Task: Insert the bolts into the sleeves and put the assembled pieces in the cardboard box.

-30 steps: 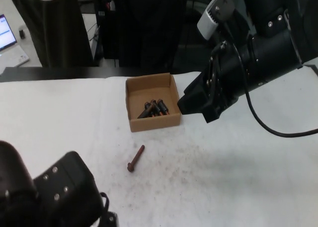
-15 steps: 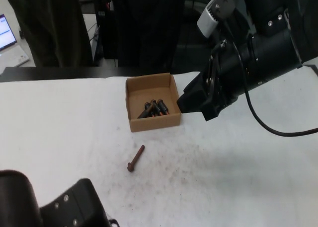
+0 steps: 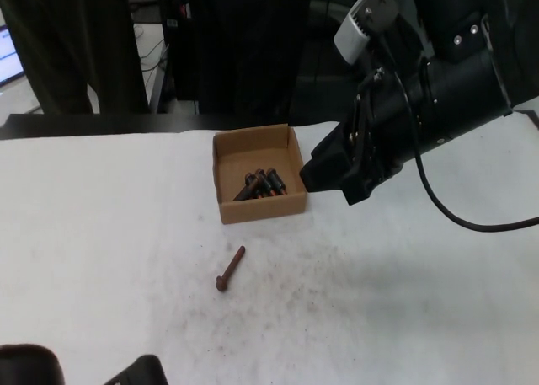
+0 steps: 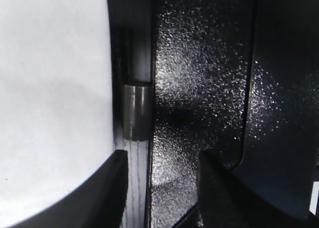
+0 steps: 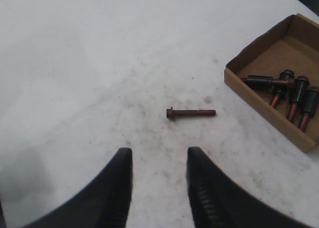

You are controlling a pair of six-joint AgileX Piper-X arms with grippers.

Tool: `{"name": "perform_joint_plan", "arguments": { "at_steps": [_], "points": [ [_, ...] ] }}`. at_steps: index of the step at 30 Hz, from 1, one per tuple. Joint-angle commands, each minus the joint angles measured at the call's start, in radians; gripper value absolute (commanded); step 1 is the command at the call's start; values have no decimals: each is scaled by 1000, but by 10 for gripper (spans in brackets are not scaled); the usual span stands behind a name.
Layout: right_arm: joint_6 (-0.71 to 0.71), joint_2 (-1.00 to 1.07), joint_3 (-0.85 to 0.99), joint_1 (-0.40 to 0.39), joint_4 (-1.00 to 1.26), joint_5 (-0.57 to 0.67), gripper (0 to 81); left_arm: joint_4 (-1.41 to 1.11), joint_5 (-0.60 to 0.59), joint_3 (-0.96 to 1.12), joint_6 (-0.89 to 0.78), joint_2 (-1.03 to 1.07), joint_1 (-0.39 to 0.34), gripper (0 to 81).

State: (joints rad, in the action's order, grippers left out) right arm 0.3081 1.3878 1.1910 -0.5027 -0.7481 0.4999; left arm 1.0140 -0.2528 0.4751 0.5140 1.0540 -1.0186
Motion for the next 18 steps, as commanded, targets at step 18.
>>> {"name": "perform_joint_plan", "arguments": {
  "at_steps": [18],
  "points": [
    [-46, -2, 12, -2, 38, 39, 346, -68, 5, -1, -23, 164, -3, 413]
  ]
}}
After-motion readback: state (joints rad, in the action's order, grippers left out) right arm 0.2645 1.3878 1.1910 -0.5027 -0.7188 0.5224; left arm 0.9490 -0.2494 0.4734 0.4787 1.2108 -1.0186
